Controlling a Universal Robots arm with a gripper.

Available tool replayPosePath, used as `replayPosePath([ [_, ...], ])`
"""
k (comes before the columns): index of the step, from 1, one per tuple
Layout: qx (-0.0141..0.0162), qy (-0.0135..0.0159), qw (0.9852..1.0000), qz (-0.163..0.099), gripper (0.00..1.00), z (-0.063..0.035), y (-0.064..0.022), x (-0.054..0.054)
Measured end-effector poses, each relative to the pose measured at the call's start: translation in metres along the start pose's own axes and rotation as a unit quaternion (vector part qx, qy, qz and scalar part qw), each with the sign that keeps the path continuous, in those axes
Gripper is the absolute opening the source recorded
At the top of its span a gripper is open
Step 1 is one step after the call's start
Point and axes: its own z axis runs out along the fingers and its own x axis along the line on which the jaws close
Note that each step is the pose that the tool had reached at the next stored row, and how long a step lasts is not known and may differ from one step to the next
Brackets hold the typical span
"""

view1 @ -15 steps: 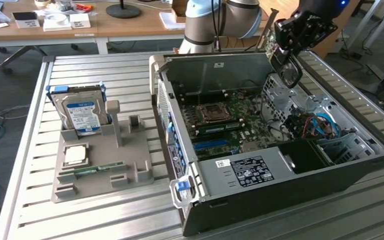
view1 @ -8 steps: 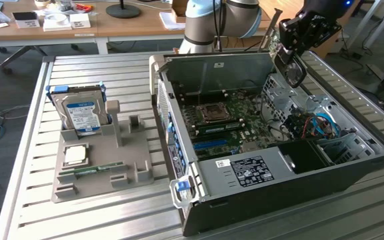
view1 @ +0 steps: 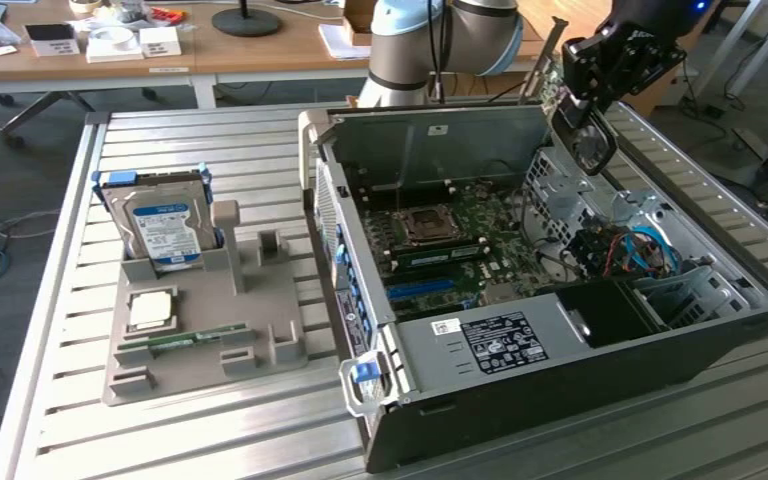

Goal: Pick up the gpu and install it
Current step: 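Pick up the gpu and move the gpu toward the slot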

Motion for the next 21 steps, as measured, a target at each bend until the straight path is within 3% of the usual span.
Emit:
replayPosePath([
  [21,0.0000,0.0000,1.0000,0.000,0.27,0.0003,0.0002,-0.010],
])
